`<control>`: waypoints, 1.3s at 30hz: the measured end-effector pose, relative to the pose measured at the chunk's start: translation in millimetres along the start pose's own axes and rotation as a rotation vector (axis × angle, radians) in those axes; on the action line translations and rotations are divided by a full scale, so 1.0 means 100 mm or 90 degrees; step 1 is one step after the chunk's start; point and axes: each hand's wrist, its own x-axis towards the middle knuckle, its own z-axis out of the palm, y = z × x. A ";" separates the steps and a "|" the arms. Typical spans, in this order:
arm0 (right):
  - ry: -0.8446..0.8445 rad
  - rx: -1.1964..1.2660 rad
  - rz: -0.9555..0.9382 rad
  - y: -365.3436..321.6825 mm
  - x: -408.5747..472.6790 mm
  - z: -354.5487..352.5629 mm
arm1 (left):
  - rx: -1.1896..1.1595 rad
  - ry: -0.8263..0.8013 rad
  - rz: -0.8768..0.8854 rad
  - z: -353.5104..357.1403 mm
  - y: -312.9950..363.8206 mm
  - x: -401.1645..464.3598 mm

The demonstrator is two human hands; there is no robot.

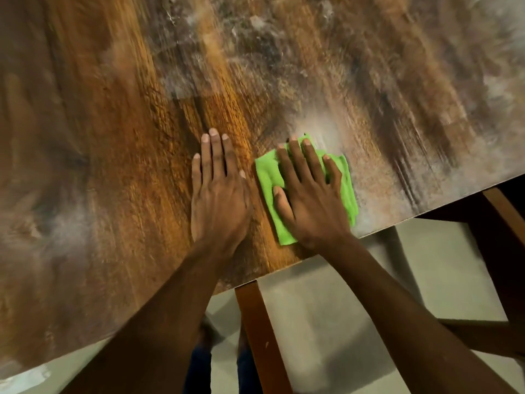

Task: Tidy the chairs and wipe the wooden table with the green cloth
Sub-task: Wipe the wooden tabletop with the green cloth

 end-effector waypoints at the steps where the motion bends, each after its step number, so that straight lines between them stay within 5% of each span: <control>1: 0.005 0.006 -0.006 0.02 0.18 -0.01 | -0.001 -0.004 -0.002 0.00 0.00 -0.01; 8: 0.025 0.025 -0.011 0.04 1.07 -0.14 | -0.014 -0.014 -0.010 0.01 -0.01 0.01; 19: -0.029 -0.001 0.008 0.20 -0.57 -0.01 | -0.033 -0.018 -0.013 -0.01 -0.01 0.00; 32: 0.028 0.024 -0.014 0.19 1.36 -0.17 | -0.047 -0.011 -0.017 0.00 -0.01 0.00; 39: 0.027 0.033 0.022 0.39 0.13 -0.09 | -0.065 -0.016 -0.008 -0.01 -0.02 0.01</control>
